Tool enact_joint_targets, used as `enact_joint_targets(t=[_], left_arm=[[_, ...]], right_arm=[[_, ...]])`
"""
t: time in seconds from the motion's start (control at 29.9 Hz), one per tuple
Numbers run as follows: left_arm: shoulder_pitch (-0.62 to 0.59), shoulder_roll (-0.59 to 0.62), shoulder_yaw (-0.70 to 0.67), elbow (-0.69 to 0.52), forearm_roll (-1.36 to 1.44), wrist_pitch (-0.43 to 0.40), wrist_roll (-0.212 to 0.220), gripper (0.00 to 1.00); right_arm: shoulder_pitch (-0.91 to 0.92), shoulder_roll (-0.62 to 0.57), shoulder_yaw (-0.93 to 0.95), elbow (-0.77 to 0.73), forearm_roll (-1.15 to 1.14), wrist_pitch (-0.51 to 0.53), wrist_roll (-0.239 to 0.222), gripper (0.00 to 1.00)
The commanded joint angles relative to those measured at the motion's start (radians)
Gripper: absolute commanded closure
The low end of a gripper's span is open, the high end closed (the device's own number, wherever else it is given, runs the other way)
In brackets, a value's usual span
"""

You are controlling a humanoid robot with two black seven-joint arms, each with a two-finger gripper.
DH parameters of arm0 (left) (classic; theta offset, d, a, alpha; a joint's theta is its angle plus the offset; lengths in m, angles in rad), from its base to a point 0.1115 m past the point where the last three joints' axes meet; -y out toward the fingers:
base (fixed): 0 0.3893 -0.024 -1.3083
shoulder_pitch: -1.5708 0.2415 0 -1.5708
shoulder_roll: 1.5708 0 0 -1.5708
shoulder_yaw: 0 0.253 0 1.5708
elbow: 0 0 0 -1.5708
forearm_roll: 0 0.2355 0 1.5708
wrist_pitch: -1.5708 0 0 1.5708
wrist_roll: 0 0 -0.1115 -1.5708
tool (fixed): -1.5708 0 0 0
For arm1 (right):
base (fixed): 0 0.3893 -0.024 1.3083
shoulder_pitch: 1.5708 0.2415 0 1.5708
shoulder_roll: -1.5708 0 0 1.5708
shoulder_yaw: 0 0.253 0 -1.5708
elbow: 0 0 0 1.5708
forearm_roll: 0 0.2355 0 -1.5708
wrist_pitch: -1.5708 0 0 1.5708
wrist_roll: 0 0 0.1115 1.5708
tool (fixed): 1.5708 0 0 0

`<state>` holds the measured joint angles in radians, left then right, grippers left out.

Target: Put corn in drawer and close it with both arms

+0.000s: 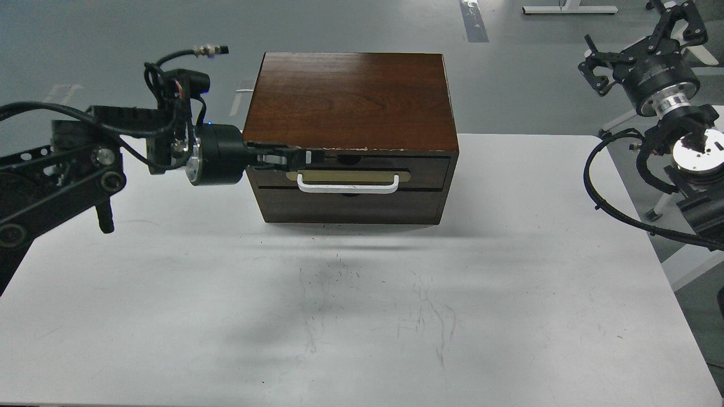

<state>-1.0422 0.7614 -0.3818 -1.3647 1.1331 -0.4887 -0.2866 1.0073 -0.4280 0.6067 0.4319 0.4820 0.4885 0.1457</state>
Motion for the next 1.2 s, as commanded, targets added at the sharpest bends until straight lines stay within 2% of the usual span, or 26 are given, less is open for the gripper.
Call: enact_joint_targets(t=[0.0, 0.03, 0.07, 0.17, 0.2, 0.27, 0.33, 0.4, 0.57, 0.6, 0.83, 1.17], left_arm=[[-0.002, 0.015, -0.058, 0.062, -0.284, 0.000, 0.007, 0.50], [-0.002, 0.007, -0.069, 0.112, -0.391, 0.000, 0.013, 0.36], [-0.001, -0.004, -0.075, 0.175, -0.497, 0.000, 0.015, 0.27], [-0.004, -0.037, -0.077, 0.333, -0.755, 0.000, 0.012, 0.17], [-0.004, -0.037, -0.077, 0.334, -0.756, 0.000, 0.012, 0.16], [-0.002, -0.045, -0.083, 0.424, -0.906, 0.000, 0.010, 0.10], [-0.001, -0.069, -0.109, 0.553, -1.088, 0.000, 0.012, 0.09], [0.001, -0.096, -0.126, 0.631, -1.189, 0.000, 0.012, 0.09], [0.005, -0.165, -0.135, 0.806, -1.273, 0.000, 0.014, 0.09], [0.005, -0.191, -0.135, 0.841, -1.288, 0.000, 0.014, 0.09], [0.022, -0.284, -0.152, 0.976, -1.316, 0.000, 0.015, 0.06], [0.077, -0.303, -0.161, 0.986, -1.319, 0.000, 0.010, 0.05]], right_arm=[[0.013, -0.003, 0.004, 0.002, 0.000, 0.000, 0.002, 0.00], [0.014, -0.005, 0.004, 0.004, 0.000, 0.000, 0.002, 0.00], [0.014, -0.005, 0.004, 0.005, 0.000, 0.000, 0.002, 0.00], [0.017, 0.000, 0.005, 0.005, 0.000, 0.000, 0.002, 0.00], [0.017, 0.000, 0.005, 0.005, 0.000, 0.000, 0.002, 0.00], [0.019, 0.002, 0.007, 0.005, 0.000, 0.000, 0.005, 0.00], [0.020, 0.002, 0.007, 0.007, 0.000, 0.000, 0.006, 0.00], [0.020, 0.002, 0.002, 0.007, -0.002, 0.000, 0.006, 0.00], [0.019, 0.001, 0.007, 0.002, -0.002, 0.000, 0.005, 0.00], [0.019, 0.002, 0.007, -0.002, -0.002, 0.000, -0.007, 0.00], [0.025, 0.052, 0.048, -0.013, 0.004, -0.013, -0.046, 0.00], [-0.007, 0.052, 0.041, -0.025, 0.004, 0.000, -0.064, 0.00]])
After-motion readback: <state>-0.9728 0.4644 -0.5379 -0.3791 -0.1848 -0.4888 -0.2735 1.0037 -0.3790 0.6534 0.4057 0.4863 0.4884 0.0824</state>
